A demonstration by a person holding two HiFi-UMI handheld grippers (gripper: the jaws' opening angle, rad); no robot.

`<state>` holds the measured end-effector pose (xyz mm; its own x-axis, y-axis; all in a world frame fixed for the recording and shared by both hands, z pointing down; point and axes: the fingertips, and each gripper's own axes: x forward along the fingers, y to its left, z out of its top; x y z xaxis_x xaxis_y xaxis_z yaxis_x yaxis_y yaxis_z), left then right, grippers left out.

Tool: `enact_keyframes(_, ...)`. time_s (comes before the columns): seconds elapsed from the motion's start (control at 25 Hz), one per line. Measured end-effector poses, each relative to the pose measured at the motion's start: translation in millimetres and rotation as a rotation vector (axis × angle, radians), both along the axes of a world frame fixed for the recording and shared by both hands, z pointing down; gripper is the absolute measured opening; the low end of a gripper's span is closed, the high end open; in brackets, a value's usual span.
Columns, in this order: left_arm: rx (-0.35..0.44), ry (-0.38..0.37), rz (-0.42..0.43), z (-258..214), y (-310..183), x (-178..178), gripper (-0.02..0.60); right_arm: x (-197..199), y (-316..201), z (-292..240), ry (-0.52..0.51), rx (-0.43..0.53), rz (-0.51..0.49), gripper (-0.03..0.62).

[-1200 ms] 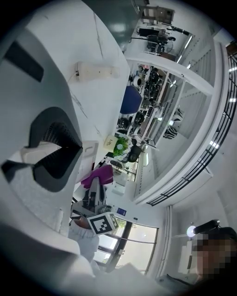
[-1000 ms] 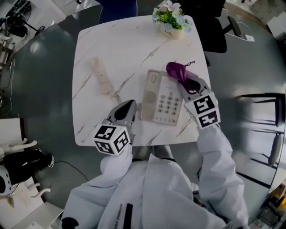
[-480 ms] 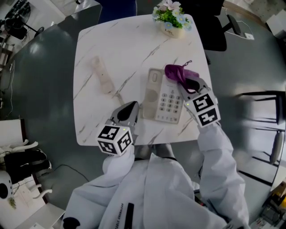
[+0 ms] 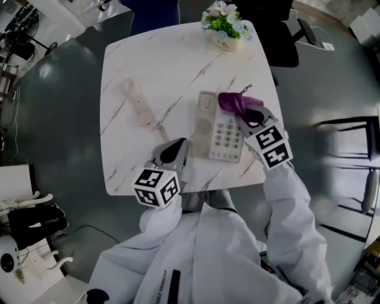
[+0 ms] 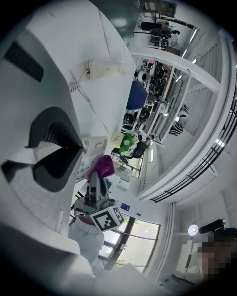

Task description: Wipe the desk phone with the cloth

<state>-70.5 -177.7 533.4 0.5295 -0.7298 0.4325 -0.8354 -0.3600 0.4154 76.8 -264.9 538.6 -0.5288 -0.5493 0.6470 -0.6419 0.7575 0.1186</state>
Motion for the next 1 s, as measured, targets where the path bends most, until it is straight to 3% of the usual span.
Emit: enact_keyframes(1.0,-0.001,0.008,0.125,0,17,-10,-0.003,-2,47,9,-0.006,-0.046,0.080,0.040)
